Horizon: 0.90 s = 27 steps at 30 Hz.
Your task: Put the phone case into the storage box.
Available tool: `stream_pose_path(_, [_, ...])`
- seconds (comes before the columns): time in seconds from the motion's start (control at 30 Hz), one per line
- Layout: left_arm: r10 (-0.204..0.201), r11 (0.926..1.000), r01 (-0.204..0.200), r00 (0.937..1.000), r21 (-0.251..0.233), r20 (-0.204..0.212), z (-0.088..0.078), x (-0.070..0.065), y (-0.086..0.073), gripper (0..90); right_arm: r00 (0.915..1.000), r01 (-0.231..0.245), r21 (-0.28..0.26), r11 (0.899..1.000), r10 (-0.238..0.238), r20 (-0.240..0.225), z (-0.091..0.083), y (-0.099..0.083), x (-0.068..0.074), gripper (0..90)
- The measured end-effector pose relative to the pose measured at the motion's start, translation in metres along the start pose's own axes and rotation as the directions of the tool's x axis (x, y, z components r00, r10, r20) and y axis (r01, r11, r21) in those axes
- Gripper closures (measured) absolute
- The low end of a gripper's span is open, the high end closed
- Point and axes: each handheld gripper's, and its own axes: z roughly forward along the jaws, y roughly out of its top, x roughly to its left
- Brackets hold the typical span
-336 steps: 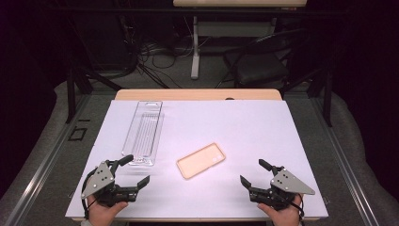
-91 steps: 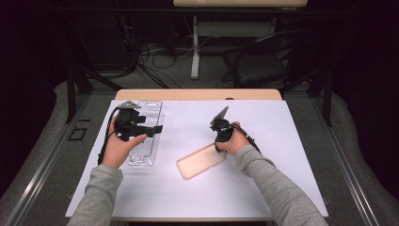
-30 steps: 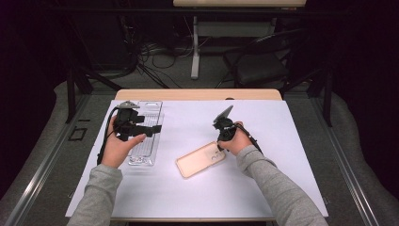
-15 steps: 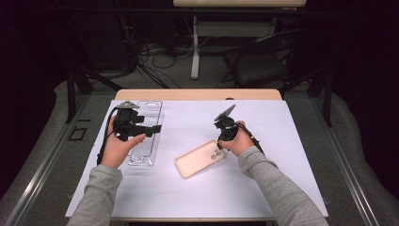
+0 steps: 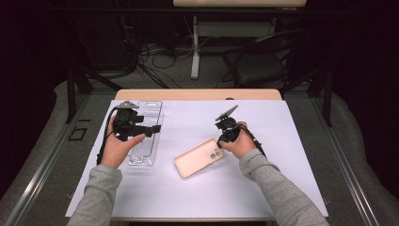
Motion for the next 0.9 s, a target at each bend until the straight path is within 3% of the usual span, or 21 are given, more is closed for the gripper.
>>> stream_pose_path(0.5, [0.014,0.9999,-0.014,0.9999,0.001,-0.001,0.000,-0.004,0.000,12.9,0.9995,0.030,-0.105,0.994,-0.028,0.015,-0.015,-0.008,0.006,87.3])
stream_pose_path(0.9, [0.028,0.9996,-0.028,0.9996,-0.010,-0.001,-0.001,-0.009,0.000,14.4,0.9968,0.072,-0.237,0.969,-0.062,0.050,-0.033,-0.016,0.011,87.2])
